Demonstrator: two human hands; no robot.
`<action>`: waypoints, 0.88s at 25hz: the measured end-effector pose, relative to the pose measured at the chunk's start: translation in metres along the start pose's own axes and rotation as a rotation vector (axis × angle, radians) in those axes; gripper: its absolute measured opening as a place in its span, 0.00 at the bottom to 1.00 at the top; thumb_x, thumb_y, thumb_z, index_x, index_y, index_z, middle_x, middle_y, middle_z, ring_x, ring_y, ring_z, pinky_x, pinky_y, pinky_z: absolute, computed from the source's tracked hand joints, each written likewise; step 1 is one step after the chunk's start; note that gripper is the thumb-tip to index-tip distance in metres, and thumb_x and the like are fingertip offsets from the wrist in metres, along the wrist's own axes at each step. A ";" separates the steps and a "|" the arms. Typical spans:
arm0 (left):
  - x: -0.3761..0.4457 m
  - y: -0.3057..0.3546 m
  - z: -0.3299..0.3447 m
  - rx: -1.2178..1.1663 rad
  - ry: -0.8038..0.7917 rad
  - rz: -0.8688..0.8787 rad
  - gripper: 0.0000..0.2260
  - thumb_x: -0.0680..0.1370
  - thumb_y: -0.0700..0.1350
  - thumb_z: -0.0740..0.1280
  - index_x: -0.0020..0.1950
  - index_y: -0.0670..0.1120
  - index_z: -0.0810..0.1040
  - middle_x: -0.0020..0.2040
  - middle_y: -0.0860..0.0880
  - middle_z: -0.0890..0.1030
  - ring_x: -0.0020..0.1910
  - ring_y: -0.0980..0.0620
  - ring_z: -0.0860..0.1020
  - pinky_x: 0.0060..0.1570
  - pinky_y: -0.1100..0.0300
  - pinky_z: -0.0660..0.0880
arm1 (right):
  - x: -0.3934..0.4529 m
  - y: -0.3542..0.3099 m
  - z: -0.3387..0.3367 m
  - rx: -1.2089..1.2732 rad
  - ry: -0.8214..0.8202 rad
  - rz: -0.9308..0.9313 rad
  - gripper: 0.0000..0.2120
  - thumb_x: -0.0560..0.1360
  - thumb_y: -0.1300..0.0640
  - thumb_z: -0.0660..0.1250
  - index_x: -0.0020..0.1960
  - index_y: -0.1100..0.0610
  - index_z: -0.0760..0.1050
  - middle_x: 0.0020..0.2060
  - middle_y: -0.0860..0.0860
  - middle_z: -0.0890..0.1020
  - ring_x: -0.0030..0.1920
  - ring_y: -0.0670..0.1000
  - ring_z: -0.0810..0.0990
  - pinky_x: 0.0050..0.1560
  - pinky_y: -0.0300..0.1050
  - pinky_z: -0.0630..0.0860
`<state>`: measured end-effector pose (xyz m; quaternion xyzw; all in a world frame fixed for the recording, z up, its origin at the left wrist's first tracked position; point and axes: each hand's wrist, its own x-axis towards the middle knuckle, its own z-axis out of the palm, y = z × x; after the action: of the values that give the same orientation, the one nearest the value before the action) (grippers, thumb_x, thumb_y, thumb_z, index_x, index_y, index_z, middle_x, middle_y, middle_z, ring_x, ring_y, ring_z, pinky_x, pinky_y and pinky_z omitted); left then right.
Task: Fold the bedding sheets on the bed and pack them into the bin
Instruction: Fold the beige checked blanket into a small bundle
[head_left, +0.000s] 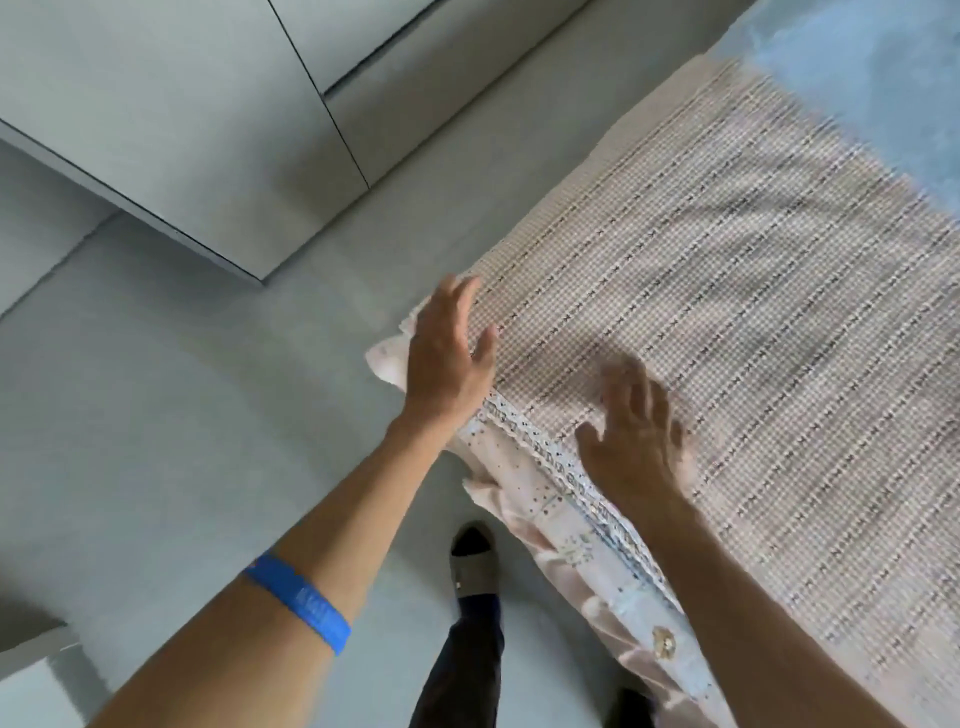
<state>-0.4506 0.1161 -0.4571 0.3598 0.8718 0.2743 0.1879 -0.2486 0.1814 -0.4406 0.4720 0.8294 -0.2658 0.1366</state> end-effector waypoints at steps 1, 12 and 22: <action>0.000 -0.001 0.006 0.169 -0.255 0.081 0.27 0.82 0.49 0.59 0.79 0.51 0.55 0.80 0.47 0.53 0.78 0.46 0.55 0.74 0.48 0.55 | -0.014 -0.013 0.019 -0.098 -0.122 -0.122 0.41 0.76 0.50 0.62 0.80 0.48 0.40 0.78 0.49 0.34 0.79 0.59 0.37 0.77 0.63 0.42; -0.012 0.096 -0.113 0.571 -0.697 0.007 0.30 0.83 0.51 0.54 0.80 0.51 0.40 0.81 0.47 0.44 0.79 0.44 0.47 0.75 0.43 0.54 | -0.093 -0.056 -0.099 0.220 -0.071 -0.111 0.33 0.74 0.39 0.49 0.78 0.46 0.60 0.79 0.45 0.54 0.78 0.49 0.54 0.77 0.49 0.57; 0.063 0.195 -0.199 0.348 -0.691 0.381 0.30 0.82 0.56 0.54 0.80 0.56 0.42 0.81 0.51 0.46 0.79 0.49 0.49 0.76 0.47 0.51 | -0.088 -0.115 -0.181 0.196 0.078 0.277 0.33 0.79 0.43 0.60 0.80 0.46 0.51 0.80 0.46 0.43 0.80 0.52 0.48 0.75 0.55 0.58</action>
<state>-0.4953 0.2095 -0.1910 0.6115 0.7087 0.0163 0.3515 -0.2974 0.1743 -0.2140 0.6029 0.7312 -0.3056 0.0927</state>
